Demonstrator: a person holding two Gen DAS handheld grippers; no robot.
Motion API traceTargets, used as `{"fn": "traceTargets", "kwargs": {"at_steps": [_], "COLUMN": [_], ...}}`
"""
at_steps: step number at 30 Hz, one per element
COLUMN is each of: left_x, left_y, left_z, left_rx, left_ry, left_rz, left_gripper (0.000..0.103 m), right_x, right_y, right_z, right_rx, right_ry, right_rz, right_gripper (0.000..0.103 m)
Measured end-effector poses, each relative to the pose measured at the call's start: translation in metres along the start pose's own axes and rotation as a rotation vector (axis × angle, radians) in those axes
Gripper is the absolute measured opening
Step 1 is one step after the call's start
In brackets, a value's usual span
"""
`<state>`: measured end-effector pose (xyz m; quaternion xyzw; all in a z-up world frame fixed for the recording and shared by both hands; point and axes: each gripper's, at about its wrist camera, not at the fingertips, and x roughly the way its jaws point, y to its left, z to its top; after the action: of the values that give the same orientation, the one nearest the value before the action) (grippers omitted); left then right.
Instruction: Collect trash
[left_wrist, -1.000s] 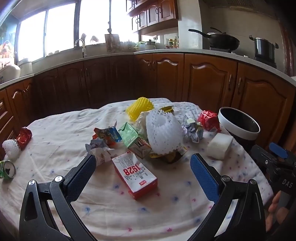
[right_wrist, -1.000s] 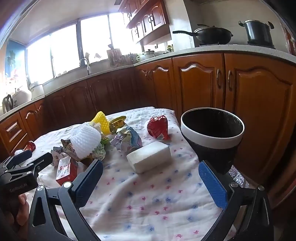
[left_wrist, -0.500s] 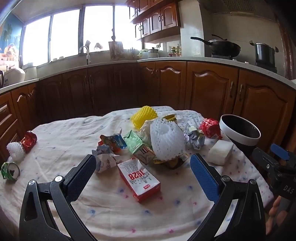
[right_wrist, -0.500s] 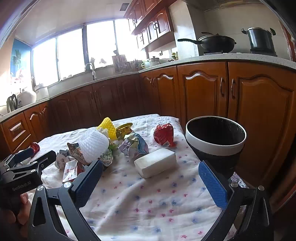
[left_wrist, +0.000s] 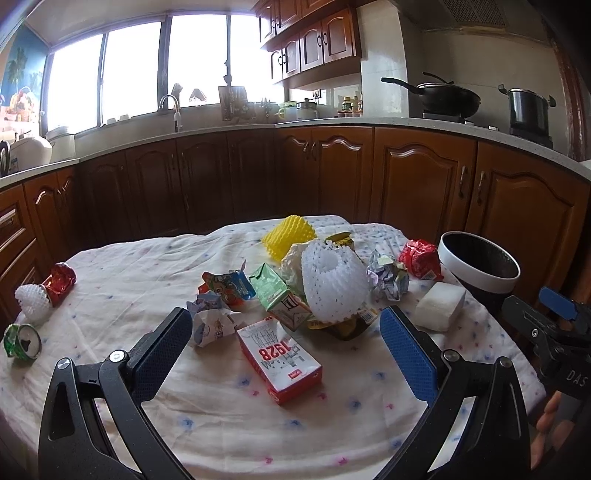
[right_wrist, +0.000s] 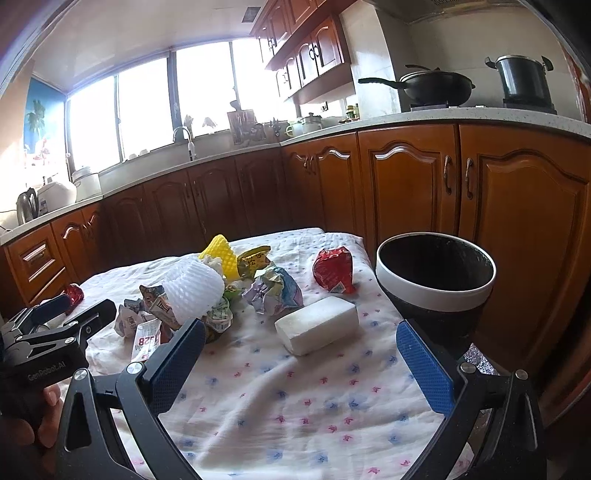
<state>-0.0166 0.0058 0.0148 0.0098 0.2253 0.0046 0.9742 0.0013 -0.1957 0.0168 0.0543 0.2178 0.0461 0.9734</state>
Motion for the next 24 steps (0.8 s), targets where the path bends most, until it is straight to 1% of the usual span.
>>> {"fn": "traceTargets", "kwargs": {"at_steps": [24], "left_x": [0.0002], "left_y": [0.001], "left_z": [0.0005], "left_rx": [-0.003], "left_ry": [0.003], "left_rz": [-0.005], "left_gripper": [0.103], "right_x": [0.0007], "right_y": [0.0044], "right_z": [0.0002], "right_rx": [-0.008], "right_ry": [-0.002], "right_rz": [0.008], "right_gripper": [0.103]}}
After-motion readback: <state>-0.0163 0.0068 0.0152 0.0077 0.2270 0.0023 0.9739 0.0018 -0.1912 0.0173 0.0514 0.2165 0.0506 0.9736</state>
